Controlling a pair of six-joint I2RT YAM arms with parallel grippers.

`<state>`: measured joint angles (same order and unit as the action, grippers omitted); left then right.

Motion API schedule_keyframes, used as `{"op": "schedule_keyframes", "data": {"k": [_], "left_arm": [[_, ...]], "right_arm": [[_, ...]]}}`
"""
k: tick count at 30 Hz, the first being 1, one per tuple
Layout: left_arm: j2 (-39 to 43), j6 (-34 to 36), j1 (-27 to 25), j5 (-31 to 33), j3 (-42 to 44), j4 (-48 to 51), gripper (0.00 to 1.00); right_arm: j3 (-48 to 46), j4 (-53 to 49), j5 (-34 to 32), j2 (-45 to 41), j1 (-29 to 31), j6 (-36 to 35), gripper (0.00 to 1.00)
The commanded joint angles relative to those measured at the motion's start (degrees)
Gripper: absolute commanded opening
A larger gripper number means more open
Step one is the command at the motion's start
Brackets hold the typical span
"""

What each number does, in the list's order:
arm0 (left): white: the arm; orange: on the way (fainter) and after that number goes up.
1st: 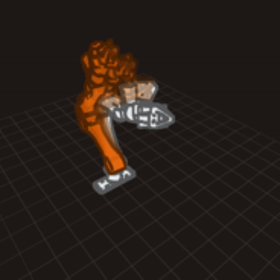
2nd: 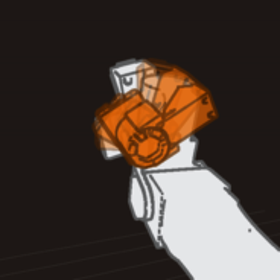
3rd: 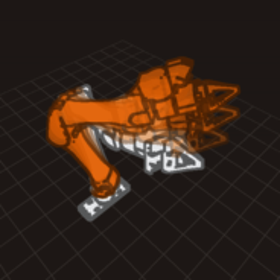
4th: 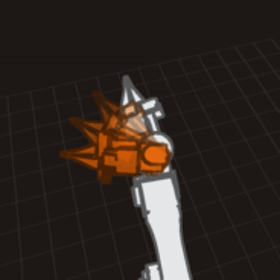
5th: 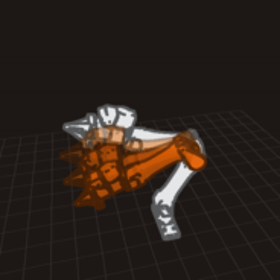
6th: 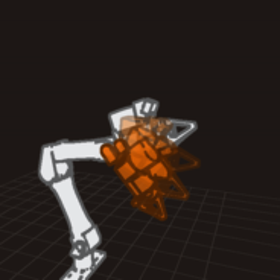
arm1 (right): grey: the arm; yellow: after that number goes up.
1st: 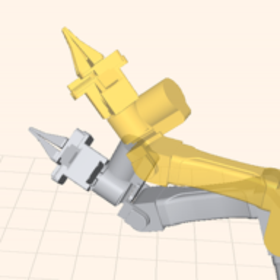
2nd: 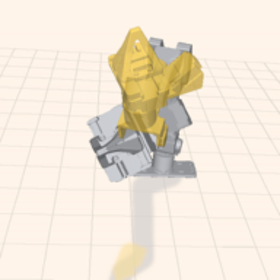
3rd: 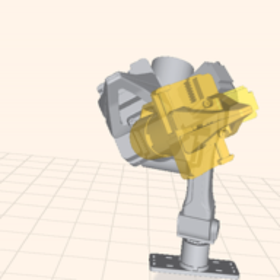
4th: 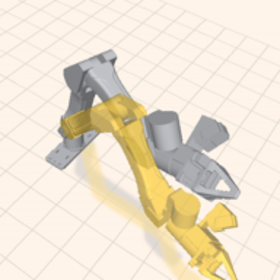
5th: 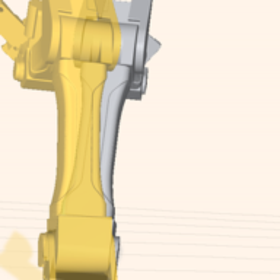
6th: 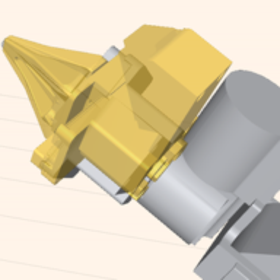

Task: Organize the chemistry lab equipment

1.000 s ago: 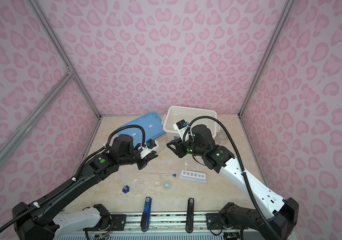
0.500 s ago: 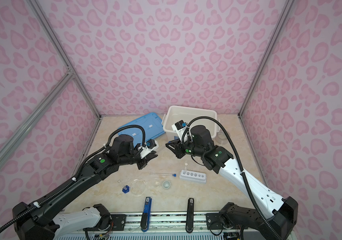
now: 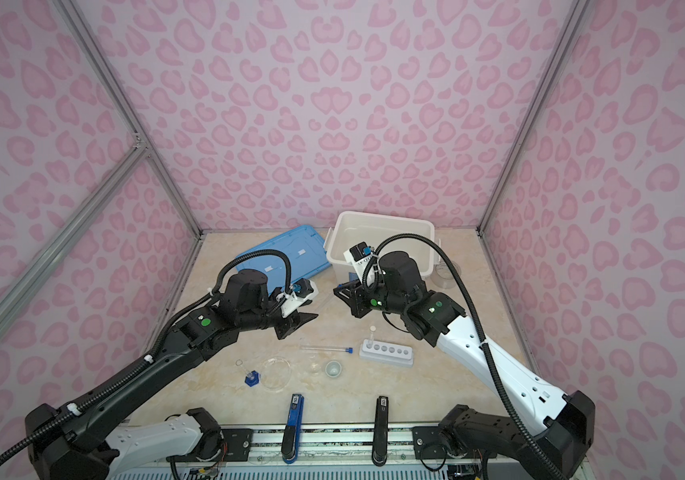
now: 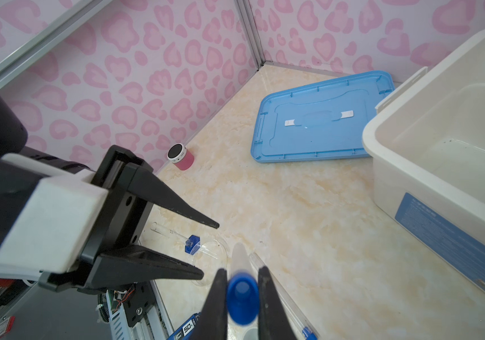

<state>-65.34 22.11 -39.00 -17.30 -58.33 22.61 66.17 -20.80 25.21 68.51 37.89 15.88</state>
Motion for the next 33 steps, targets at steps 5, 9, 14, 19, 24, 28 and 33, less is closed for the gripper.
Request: {"op": "schedule_keyframes", "data": {"k": [5, 9, 14, 19, 24, 28, 33], "left_arm": [[0.30, -1.99, 0.15, 1.81, 0.84, -3.99, 0.50], [-0.43, -4.06, 0.50, 0.63, 1.11, -5.38, 0.54], [-1.63, -5.09, 0.82, -0.40, 0.71, -5.67, 0.55], [-1.76, -5.92, 0.95, -1.56, 0.93, -5.98, 0.56], [-1.64, -6.35, 0.95, -2.03, 0.67, -5.82, 0.56], [-1.30, -6.68, 0.95, -2.58, 0.67, -6.17, 0.56], [-1.10, -7.31, 1.03, -3.35, 0.51, -6.65, 0.56]], "right_arm": [[2.70, -6.27, -4.33, 0.56, 0.21, -1.34, 0.13], [5.46, -12.22, -7.35, 0.57, 0.52, -3.01, 0.13], [10.50, -20.12, -11.98, 0.48, 1.11, -4.63, 0.12], [16.83, -28.30, -17.02, 1.68, 1.74, -6.02, 0.13], [24.11, -37.25, -23.08, 3.00, 3.06, -6.88, 0.12], [25.66, -41.66, -27.27, 2.36, 3.96, -6.05, 0.11], [24.67, -44.52, -31.71, 0.60, 4.39, -4.61, 0.11]]}}
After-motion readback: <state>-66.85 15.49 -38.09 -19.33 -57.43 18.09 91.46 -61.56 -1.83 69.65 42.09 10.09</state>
